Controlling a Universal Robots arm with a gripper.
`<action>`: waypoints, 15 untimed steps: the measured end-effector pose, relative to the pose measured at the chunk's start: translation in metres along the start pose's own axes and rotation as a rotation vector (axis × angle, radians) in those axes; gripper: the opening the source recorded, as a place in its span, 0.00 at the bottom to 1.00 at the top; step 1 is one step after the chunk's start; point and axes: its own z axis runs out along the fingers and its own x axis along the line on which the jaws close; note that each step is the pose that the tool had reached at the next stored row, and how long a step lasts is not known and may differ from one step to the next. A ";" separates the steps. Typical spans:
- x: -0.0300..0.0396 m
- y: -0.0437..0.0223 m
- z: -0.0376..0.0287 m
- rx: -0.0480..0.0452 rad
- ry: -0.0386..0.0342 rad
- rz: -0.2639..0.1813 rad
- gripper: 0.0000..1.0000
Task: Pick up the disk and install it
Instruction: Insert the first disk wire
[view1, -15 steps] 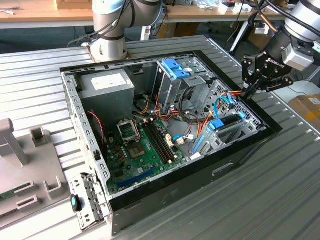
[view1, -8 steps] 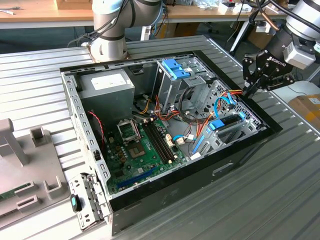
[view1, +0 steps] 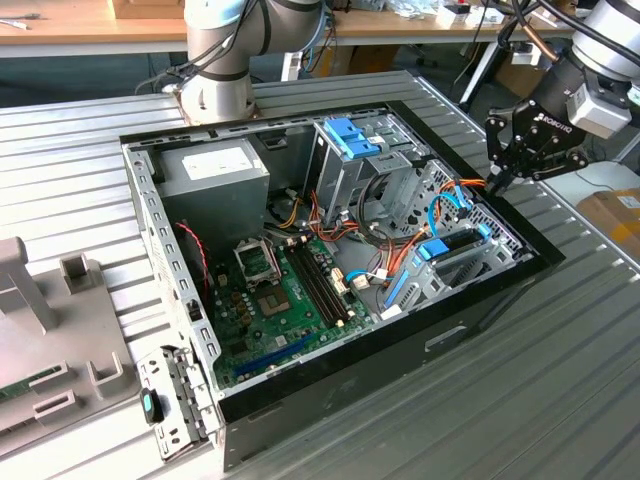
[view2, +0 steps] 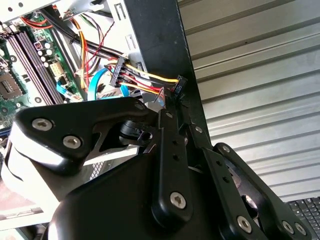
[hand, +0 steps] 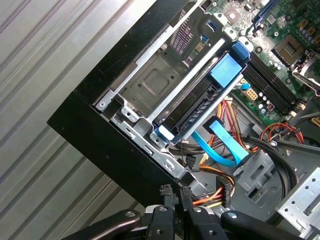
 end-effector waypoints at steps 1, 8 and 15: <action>0.0000 0.0000 0.0000 0.0000 0.0001 0.000 0.16; -0.0009 -0.0003 -0.0120 0.0041 0.0011 0.000 0.16; -0.0101 0.0118 -0.0174 0.0234 0.0147 -0.002 0.16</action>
